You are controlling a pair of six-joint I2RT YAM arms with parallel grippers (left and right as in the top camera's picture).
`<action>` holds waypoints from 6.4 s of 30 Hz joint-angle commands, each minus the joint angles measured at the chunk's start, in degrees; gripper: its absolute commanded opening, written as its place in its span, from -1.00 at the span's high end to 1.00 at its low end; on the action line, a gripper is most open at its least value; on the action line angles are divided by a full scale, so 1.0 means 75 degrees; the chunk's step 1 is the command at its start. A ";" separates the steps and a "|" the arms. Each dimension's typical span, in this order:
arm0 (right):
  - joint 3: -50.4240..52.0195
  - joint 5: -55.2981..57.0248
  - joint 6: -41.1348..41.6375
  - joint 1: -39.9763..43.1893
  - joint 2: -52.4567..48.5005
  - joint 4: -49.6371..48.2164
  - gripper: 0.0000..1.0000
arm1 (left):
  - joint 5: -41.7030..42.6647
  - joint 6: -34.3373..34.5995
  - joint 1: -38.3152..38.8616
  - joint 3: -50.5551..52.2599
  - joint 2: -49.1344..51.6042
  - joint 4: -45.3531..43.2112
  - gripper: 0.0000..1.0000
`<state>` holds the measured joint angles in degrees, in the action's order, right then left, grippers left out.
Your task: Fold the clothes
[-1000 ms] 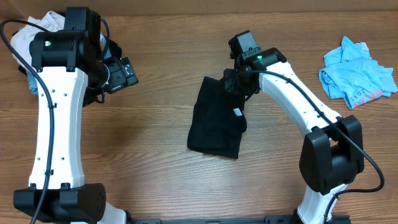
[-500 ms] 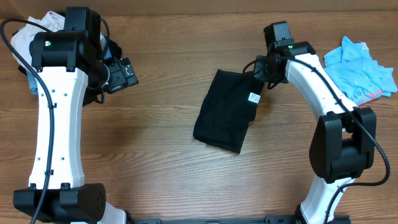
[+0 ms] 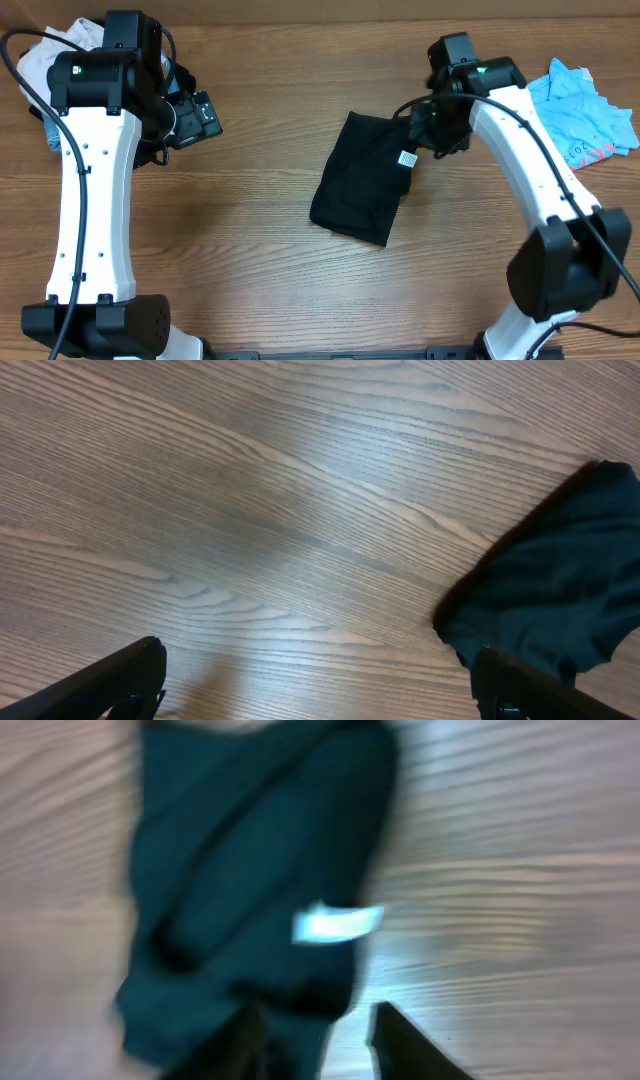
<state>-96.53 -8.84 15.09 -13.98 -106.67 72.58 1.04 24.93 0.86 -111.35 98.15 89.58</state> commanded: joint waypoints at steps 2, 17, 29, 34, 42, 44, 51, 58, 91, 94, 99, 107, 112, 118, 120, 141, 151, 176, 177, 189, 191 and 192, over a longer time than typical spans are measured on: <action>0.1070 -0.1029 -0.1480 -0.0903 0.0105 -0.0935 -0.11 | 0.0006 -0.0128 -0.0012 -0.0044 0.0012 -0.0006 -1.00; 0.2984 -0.0720 -0.1209 -0.0769 0.0102 -0.2611 0.92 | 0.0006 -0.0242 -0.0012 -0.0044 0.0012 0.0017 -1.00; 0.2005 -0.1177 -0.0017 -0.0769 0.0108 0.0067 0.92 | 0.0006 -0.0242 -0.0012 -0.0044 0.0012 -0.0020 -1.00; 0.2008 -0.0941 0.0373 -0.0769 0.0108 0.0694 0.56 | 0.0009 -0.0239 -0.0012 -0.0044 0.0012 -0.0015 -1.00; 0.2002 0.0149 0.1084 -0.0525 0.0108 0.0915 -0.18 | 0.1032 -0.0935 -0.0009 -0.0038 0.0015 -0.0221 -1.00; 0.1926 0.0152 0.1075 -0.0128 0.0108 0.0772 -0.86 | 0.1466 -0.1440 0.0041 0.0102 0.0044 -0.0632 -1.00; 0.1460 -0.0947 0.0248 0.2119 0.0108 0.0210 -1.00 | 0.4106 -0.2154 0.1408 0.2241 0.1536 -0.3500 -1.00; 0.1475 -0.0944 -0.0251 0.2430 0.0108 0.0364 -1.00 | 0.4264 -0.2092 0.2646 0.2244 0.3722 -0.5791 -1.00; 0.1475 -0.0947 -0.0248 0.2430 0.0105 0.0385 -1.00 | 0.3381 -0.2361 0.2868 0.0189 0.4028 -0.5960 0.92; 0.1475 -0.0947 -0.0248 0.2430 0.0105 0.0420 -1.00 | 0.2975 -0.2597 0.2302 -0.0953 0.3966 -0.5362 0.92; 0.1475 -0.0950 -0.0248 0.2430 0.0108 0.0455 -1.00 | 0.2943 -0.2935 0.1046 -0.2943 0.3952 -0.4191 0.92; 0.1475 -0.0947 -0.0251 0.2430 0.0108 0.0536 -1.00 | 0.2801 -0.2416 -0.1084 -0.5374 0.3937 -0.3139 0.92; 0.1478 -0.0947 -0.0248 0.2430 0.0108 0.0536 -1.00 | 0.2952 -0.2002 -0.2780 -0.5388 0.3940 -0.3372 0.92; 0.1475 -0.0950 -0.0242 0.2430 0.0108 0.0711 -1.00 | 0.3885 -0.1920 -0.3993 -0.5304 0.4194 -0.3751 0.92; 0.1475 -0.0950 -0.0242 0.2430 0.0105 0.0825 -1.00 | 0.3946 -0.1950 -0.4118 -0.5304 0.4520 -0.3879 0.92; 0.1475 -0.0982 -0.0219 0.2422 0.0105 0.0991 -1.00 | 0.1224 0.0344 -0.4307 -0.5348 0.5423 -0.2127 -1.00; 0.1475 -0.0982 -0.0248 0.2416 0.0105 0.0965 -1.00 | 0.2017 0.0335 -0.4266 -0.5348 0.4348 -0.2527 0.92; 0.1475 -0.1040 -0.0251 0.2416 0.0108 0.1023 -1.00 | 0.2973 -0.1320 -0.3631 -0.5657 0.4878 -0.3331 0.87; 0.1475 -0.1043 -0.0248 0.2416 0.0108 0.1020 -1.00 | 0.2876 -0.1332 -0.3488 -0.5488 0.4948 -0.3308 0.87; 0.1475 -0.1294 -0.0242 0.2416 0.0105 0.1049 -1.00 | 0.1871 -0.1495 -0.2646 -0.4945 0.6478 -0.3485 0.90; 0.1475 -0.1294 -0.0239 0.2416 0.0108 0.0991 -1.00 | 0.1868 -0.1110 -0.2675 -0.5176 0.5595 -0.3570 0.87; 0.1475 -0.1294 -0.0239 0.2416 0.0108 0.0965 -1.00 | 0.1871 -0.0953 -0.2707 -0.5179 0.5167 -0.3643 0.78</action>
<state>-84.33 -17.80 13.47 4.10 -106.65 80.29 14.48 14.68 -19.49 -147.94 146.54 63.42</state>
